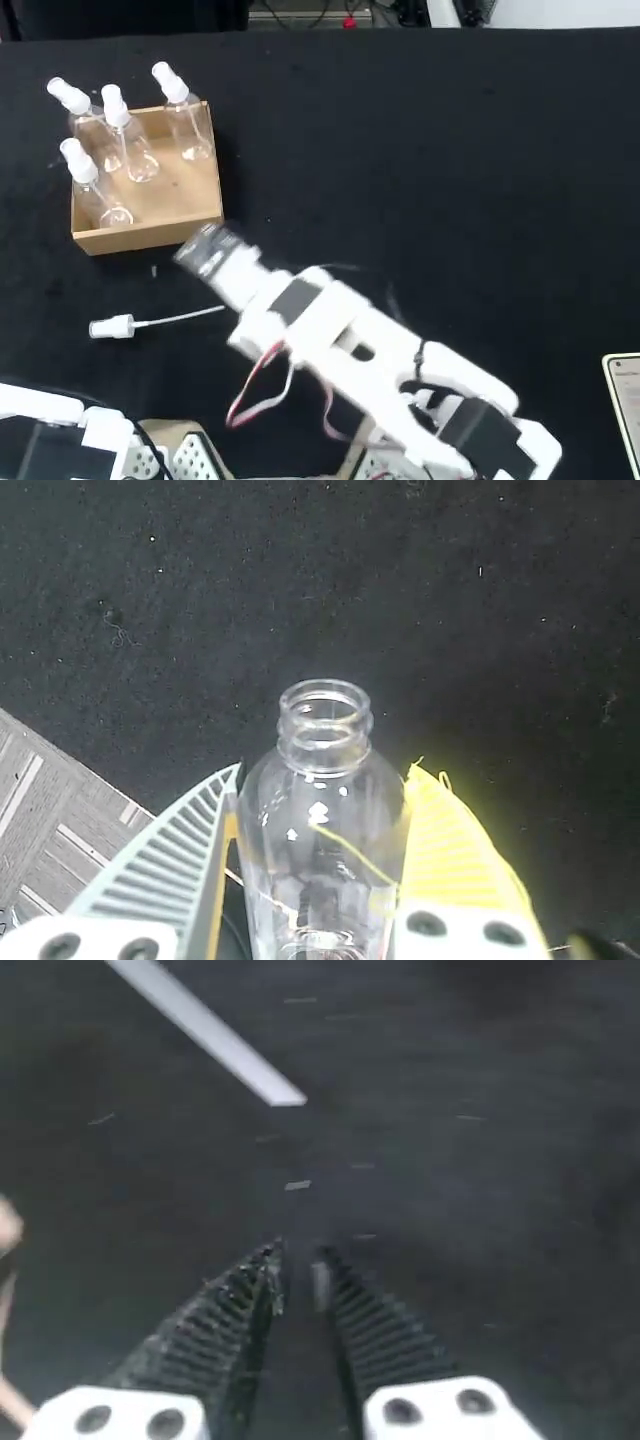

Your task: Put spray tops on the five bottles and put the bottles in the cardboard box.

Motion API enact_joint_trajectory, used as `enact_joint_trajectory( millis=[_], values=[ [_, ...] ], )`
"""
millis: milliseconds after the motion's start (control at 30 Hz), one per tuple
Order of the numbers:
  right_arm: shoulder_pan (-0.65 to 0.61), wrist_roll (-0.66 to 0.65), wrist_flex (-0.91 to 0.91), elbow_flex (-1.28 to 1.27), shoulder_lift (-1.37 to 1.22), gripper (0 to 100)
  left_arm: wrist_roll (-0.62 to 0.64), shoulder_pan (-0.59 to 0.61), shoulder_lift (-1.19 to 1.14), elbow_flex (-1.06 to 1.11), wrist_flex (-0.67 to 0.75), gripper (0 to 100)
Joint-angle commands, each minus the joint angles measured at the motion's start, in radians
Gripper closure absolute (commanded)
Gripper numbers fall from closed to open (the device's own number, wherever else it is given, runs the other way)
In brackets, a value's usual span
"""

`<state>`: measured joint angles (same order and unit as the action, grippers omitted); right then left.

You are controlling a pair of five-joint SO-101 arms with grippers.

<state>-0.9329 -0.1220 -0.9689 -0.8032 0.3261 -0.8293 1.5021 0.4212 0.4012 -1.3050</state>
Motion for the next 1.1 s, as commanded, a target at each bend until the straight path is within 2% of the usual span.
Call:
enact_joint_trajectory(
  millis=[0,133,200,300,467,733,1000,1067],
  values=[
    [-0.163,-0.011,-0.002,0.117,0.038,79.7,0.009,-0.01,0.017,-0.062,0.009,90],
    [-0.189,-0.021,0.091,0.17,0.036,83.1,0.009,-0.013,0.017,-0.059,0.009,90],
    [-0.187,-0.069,0.143,0.174,0.021,84.3,0.009,-0.01,0.017,-0.059,0.009,90],
    [-0.187,-0.089,0.192,0.186,-0.051,82.3,0.009,-0.008,0.017,-0.064,0.009,90],
    [-0.187,-0.097,0.195,0.265,-0.202,76.2,0.009,-0.012,0.017,-0.064,0.009,90],
    [-0.183,-0.264,0.195,0.375,-0.375,76.2,0.006,-0.007,0.017,-0.059,0.009,90],
    [-0.114,-0.276,0.195,0.493,-0.506,76.6,0.006,-0.005,0.017,-0.059,0.009,90],
    [-0.112,-0.278,0.196,0.496,-0.527,81.0,0.006,-0.005,0.017,-0.059,0.009,90]
  ],
)
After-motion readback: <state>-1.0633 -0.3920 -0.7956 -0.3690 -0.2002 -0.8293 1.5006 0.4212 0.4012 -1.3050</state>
